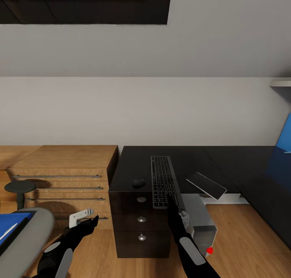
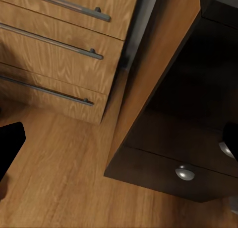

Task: In the bedroom, organize the workspace by keeping the computer under the desk, ensuring the monitor is on the desk, placing the keyboard on the desk next to the monitor, placing the mouse on the desk next to the keyboard, moving the folder from the swivel chair onto the desk next to the mouse, stacking the notebook on top of the folder with the pen on top of the notebook, and positioning the swivel chair next to the desk.

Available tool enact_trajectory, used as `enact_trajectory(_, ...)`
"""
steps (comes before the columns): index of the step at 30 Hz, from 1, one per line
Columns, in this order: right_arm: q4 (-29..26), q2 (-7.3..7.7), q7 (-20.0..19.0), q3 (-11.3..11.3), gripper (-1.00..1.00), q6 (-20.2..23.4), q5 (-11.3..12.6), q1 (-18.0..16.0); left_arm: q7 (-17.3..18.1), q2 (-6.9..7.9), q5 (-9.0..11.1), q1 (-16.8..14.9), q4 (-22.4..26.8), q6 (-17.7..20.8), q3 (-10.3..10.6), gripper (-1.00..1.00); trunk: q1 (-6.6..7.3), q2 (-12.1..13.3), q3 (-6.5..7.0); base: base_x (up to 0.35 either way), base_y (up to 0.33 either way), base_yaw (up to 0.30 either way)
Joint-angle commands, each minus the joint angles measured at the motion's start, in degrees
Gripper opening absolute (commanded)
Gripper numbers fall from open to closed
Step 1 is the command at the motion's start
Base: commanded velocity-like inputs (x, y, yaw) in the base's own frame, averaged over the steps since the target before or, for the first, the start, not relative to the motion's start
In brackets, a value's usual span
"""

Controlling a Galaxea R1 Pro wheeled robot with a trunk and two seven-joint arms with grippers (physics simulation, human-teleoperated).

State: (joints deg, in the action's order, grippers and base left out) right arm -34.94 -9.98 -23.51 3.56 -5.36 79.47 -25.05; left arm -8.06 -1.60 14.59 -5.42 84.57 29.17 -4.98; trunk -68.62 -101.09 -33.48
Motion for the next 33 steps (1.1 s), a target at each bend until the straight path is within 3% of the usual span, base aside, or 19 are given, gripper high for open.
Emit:
enact_trajectory(1,0.05,0.05,-0.2,0.35,1.0,-0.37,0.6,-0.05,-0.38,-0.04,0.61,-0.03,0.07,0.27,-0.03,1.0,0.01,-0.03,-0.06,0.0,0.0,0.0)
enact_trajectory(2,0.05,0.05,-0.21,0.37,1.0,-0.36,0.6,-0.06,-0.38,-0.05,0.61,-0.03,0.07,0.27,-0.03,1.0,0.01,-0.03,-0.06,0.0,0.0,0.0)
enact_trajectory(3,0.05,0.05,-0.21,0.38,-1.0,-0.36,0.6,-0.04,-0.38,-0.06,0.61,-0.03,0.07,0.27,-0.03,1.0,0.01,-0.03,-0.06,0.0,0.0,0.0)
enact_trajectory(17,0.05,0.05,-0.46,0.32,-1.0,0.86,0.52,-0.06,-0.38,0.02,0.65,-0.03,0.07,0.27,-0.03,1.0,0.01,-0.03,-0.06,0.0,0.0,0.0)
enact_trajectory(25,-0.21,0.05,-0.71,0.27,-1.0,0.73,0.38,-0.02,-0.61,-0.06,0.55,-0.03,0.07,0.21,-0.03,1.0,1.76,3.18,1.38,0.0,0.0,0.0)
enact_trajectory(30,-4.23,0.02,-0.73,0.18,-1.0,0.55,0.3,0.14,-0.72,-0.12,0.52,-0.03,-0.02,0.02,-0.03,1.0,2.86,5.18,2.27,0.0,0.0,0.0)
enact_trajectory(33,-9.65,0.08,-0.54,0.17,-1.0,0.53,0.14,1.85,-0.73,-0.18,0.52,0.04,-2.02,-0.18,0.12,1.0,3.52,6.39,2.81,0.0,0.0,0.0)
